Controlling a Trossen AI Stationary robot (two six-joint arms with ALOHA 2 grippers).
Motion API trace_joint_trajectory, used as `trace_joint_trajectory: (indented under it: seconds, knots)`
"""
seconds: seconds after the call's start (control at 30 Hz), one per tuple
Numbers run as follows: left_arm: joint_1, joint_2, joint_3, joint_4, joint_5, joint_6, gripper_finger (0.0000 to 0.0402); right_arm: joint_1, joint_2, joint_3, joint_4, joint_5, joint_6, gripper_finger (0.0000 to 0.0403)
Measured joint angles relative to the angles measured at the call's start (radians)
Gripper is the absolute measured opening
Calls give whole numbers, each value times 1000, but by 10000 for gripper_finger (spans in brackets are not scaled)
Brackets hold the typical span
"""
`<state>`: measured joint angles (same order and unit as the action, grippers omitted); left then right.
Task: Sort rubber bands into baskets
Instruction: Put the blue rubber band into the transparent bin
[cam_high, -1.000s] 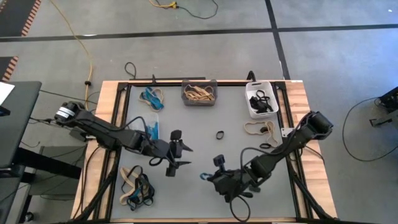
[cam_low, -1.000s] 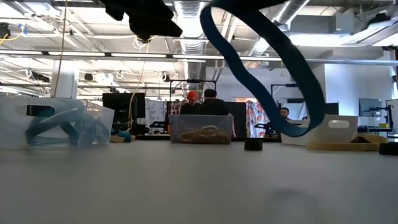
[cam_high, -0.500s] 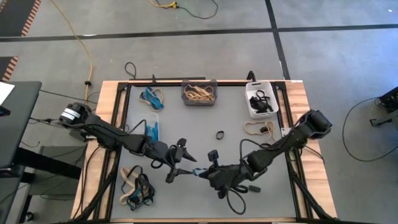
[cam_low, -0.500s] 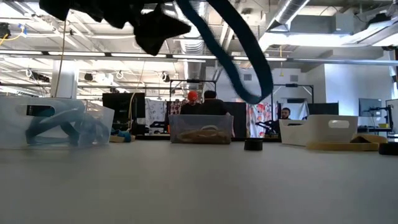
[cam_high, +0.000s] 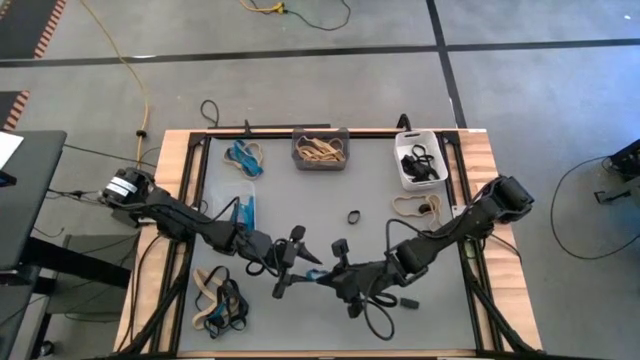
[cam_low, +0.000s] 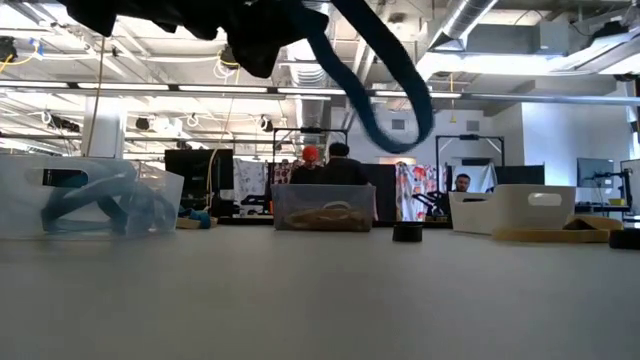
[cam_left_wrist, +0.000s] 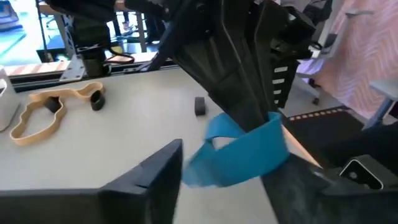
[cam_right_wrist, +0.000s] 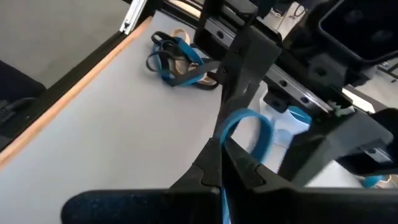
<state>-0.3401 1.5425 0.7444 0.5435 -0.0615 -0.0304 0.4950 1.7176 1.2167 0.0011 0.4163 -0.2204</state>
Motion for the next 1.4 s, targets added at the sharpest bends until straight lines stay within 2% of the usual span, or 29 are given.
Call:
trace_joint_trajectory:
  seconds: [0.23,0.27,0.5,0.73,0.83,0.93,1.1,1.2,1.3,1.4]
  knots:
    - [-5,0,0,13,-13,57,24,0,1,0,-4,3,15,26]
    - [-7,0,0,17,-24,66,13,0,1,0,-6,3,24,28]
    - [-14,-19,0,-10,-110,99,1,0,1,0,-59,4,88,48]
    - [-15,-120,0,-142,-216,106,0,-1,2,0,-102,34,131,54]
    - [-20,-170,0,-226,-271,104,0,-8,2,0,-111,35,155,68]
    - [-21,-219,0,-329,-321,87,0,-9,2,0,-109,77,161,103]
    - [-25,-294,0,-504,-428,44,0,3,2,0,-109,162,165,187]
    - [-28,-351,0,-594,-482,15,0,15,2,0,-123,168,169,232]
    - [-28,-421,0,-690,-544,-29,0,29,2,0,-148,169,198,255]
    - [-30,-498,0,-795,-600,-74,0,41,2,0,-185,169,238,259]
